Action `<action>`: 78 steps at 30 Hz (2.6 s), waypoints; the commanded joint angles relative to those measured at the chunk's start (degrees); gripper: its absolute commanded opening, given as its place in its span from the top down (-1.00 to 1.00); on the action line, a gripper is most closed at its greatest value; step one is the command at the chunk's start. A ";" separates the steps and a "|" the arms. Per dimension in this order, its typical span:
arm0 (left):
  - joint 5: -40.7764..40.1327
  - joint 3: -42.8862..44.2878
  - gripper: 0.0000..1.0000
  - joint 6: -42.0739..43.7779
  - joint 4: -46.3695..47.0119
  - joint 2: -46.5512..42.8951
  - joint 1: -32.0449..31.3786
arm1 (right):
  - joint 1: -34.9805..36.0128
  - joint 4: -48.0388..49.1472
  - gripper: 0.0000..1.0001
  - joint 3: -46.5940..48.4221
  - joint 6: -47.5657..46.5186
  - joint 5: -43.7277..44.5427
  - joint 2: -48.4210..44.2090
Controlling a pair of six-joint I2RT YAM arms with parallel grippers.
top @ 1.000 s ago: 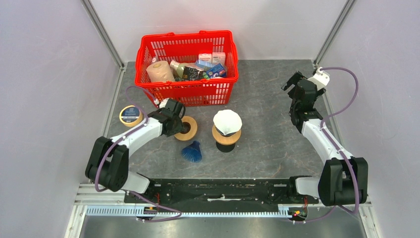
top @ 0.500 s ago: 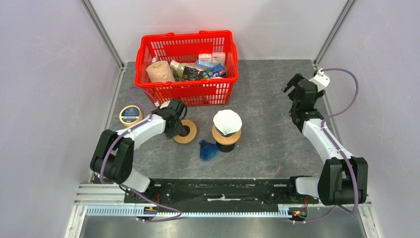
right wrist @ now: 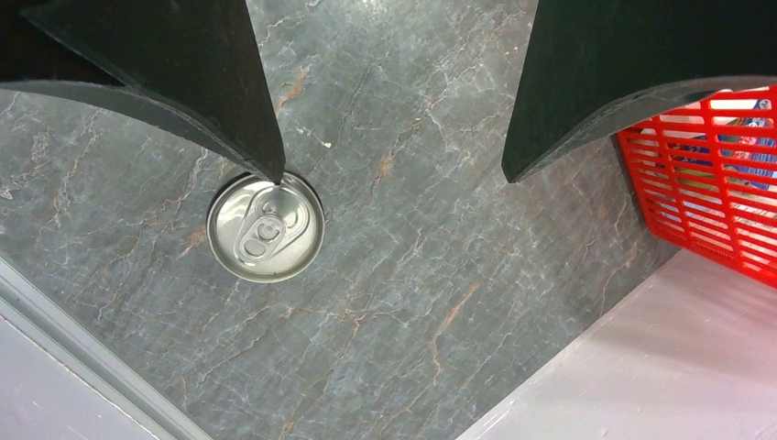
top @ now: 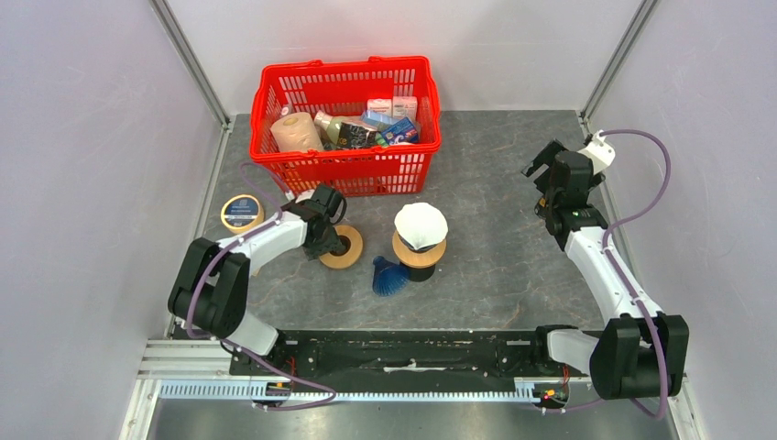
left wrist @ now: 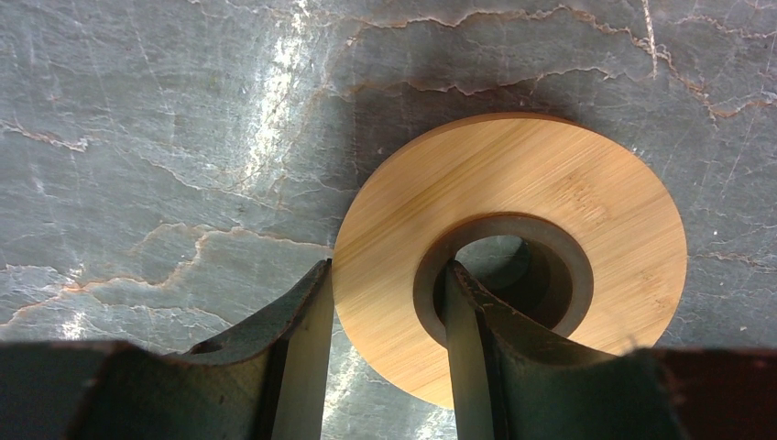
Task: Place the coffee filter in the dripper
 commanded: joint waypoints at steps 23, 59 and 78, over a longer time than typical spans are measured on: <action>0.57 -11.43 0.66 -12.07 -10.04 -21.51 -0.05 | -0.18 -6.51 -0.94 6.92 3.05 -7.67 3.13; -6.10 -7.73 -0.78 -5.40 -11.83 -32.49 -0.43 | -0.17 -33.30 -0.94 9.97 1.29 -2.37 -20.37; -5.83 -11.45 -0.83 -5.93 -9.86 -39.52 -0.42 | -0.12 -30.00 -0.94 8.98 1.37 -10.58 -16.39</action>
